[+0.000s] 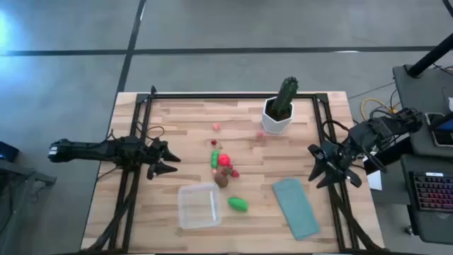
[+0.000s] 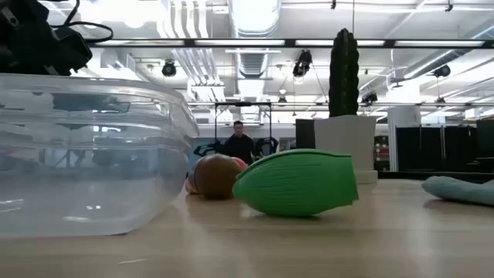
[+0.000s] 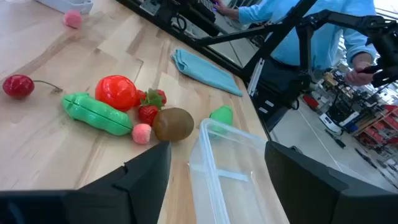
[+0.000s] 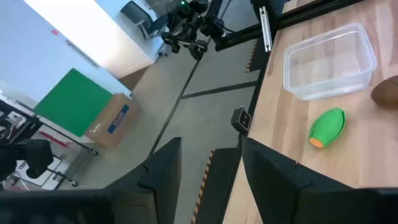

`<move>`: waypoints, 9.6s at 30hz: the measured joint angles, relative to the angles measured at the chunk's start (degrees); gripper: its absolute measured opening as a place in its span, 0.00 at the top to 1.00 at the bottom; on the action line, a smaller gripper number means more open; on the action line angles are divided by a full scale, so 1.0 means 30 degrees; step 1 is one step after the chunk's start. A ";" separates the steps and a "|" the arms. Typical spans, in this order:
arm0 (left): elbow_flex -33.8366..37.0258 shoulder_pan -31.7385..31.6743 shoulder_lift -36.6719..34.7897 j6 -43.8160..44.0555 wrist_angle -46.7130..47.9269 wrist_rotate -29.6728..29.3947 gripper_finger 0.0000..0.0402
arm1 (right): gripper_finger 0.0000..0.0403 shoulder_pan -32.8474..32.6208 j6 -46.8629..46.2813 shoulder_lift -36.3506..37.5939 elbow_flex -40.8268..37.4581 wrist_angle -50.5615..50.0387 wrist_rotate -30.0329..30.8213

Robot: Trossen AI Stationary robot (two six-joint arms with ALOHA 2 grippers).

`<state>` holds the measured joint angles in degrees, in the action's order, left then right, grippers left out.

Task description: Pick and placing Produce into tupperware

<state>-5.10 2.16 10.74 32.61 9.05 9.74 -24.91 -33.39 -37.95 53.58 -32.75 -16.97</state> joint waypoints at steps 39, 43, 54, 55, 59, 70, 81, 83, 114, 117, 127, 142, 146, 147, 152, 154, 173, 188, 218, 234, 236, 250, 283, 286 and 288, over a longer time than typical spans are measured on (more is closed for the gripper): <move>0.0000 0.0005 0.0000 0.0000 -0.0002 -0.0001 0.39 | 0.61 0.0007 -0.0087 -0.0328 -0.0007 0.0483 0.0169; 0.0000 -0.0001 0.0000 -0.0004 0.0004 0.0007 0.39 | 0.60 0.0007 0.0210 -0.1161 -0.0007 0.1777 0.0175; 0.0000 0.0005 0.0000 -0.0004 -0.0002 0.0001 0.39 | 0.60 0.0007 -0.2036 -0.4975 -0.0007 0.1923 0.0928; 0.0000 0.0004 0.0000 -0.0004 -0.0001 -0.0001 0.39 | 0.61 0.0007 -0.2272 -0.5458 -0.0007 0.1919 0.1397; 0.0000 0.0004 0.0000 -0.0004 0.0003 0.0001 0.39 | 0.62 0.0022 -0.4221 -0.7461 -0.0007 0.1475 0.0708; 0.0000 0.0002 -0.0007 0.0001 -0.0003 0.0002 0.39 | 0.55 0.1456 0.0181 -1.3801 0.1875 0.2108 0.2600; 0.0000 0.0001 -0.0003 0.0003 -0.0003 0.0001 0.39 | 0.32 0.0920 0.2232 -2.0796 0.9342 -0.1629 0.5468; 0.0000 -0.0001 0.0000 -0.0004 0.0004 -0.0001 0.39 | 0.32 0.0793 0.1495 -2.2066 1.0670 -0.2342 0.5918; 0.0000 -0.0001 -0.0007 -0.0004 0.0004 0.0007 0.39 | 0.23 -0.0495 -0.2725 -2.6735 1.2787 -0.3642 0.8189; 0.0000 -0.0001 -0.0007 -0.0004 -0.0001 0.0007 0.39 | 0.23 -0.0495 -0.2636 -2.7385 1.2801 -0.3591 0.8184; 0.0000 -0.0001 0.0003 -0.0004 -0.0003 0.0002 0.39 | 0.23 -0.0334 -0.2357 -2.8554 1.2881 -0.3446 0.8851; 0.0000 0.0005 0.0000 -0.0004 0.0004 -0.0001 0.39 | 0.40 -0.0086 -0.2222 -2.8867 1.3349 -0.3516 0.9184; 0.0000 0.0003 0.0000 -0.0004 0.0004 0.0007 0.39 | 0.47 0.0041 -0.2004 -2.8735 1.4013 -0.3560 0.9188; 0.0000 0.0005 0.0000 -0.0002 0.0004 0.0001 0.39 | 0.48 0.0074 -0.1907 -2.8735 1.4118 -0.3592 0.9180; 0.0000 0.0007 0.0000 -0.0004 0.0004 0.0007 0.39 | 0.50 0.0316 -0.1945 -2.8698 1.4618 -0.4138 0.8984; 0.0000 0.0007 0.0000 0.0003 0.0004 0.0005 0.39 | 0.49 0.0414 -0.1908 -2.8486 1.5304 -0.4566 0.8851; 0.0000 0.0000 0.0002 -0.0004 0.0011 0.0007 0.39 | 0.46 0.3052 -0.1085 -3.0980 2.3699 -0.2451 0.6025; 0.0168 0.0002 -0.0010 -0.0002 -0.0015 -0.0004 0.39 | 0.45 0.2973 -0.0019 -3.5033 2.7022 -0.4185 0.3523; 0.0525 -0.0001 0.0175 -0.0004 -0.0848 -0.0008 0.39 | 0.19 0.3681 0.8100 -3.1643 2.7066 -1.4997 0.8956; 0.0545 0.0003 0.0142 -0.0004 -0.0878 -0.0001 0.39 | 0.17 0.3912 1.1654 -3.3499 2.5070 -1.1540 0.8529; 0.0554 0.0002 0.0132 -0.0004 -0.0888 -0.0001 0.39 | 0.18 0.3907 1.1777 -3.3478 2.4729 -1.1382 0.8481; 0.0541 0.0001 0.0301 -0.0002 -0.0878 -0.0001 0.39 | 0.18 0.4310 1.1291 -3.3470 2.2316 -0.9488 0.8169; 0.0554 0.0001 0.0514 -0.0004 -0.0885 -0.0001 0.39 | 0.19 0.4743 1.1315 -3.3383 2.2421 -0.9578 0.8665; 0.0554 0.0004 0.0503 -0.0004 -0.0885 -0.0001 0.39 | 0.19 0.4866 1.1118 -3.3383 2.2150 -0.9602 0.8531; 0.0554 -0.0001 0.0511 -0.0004 -0.0885 -0.0001 0.39 | 0.19 0.4881 1.1055 -3.3383 2.2112 -0.9612 0.8531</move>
<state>-3.44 2.15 12.27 32.60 6.39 9.74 -10.26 -0.22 -138.10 119.92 -61.59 8.62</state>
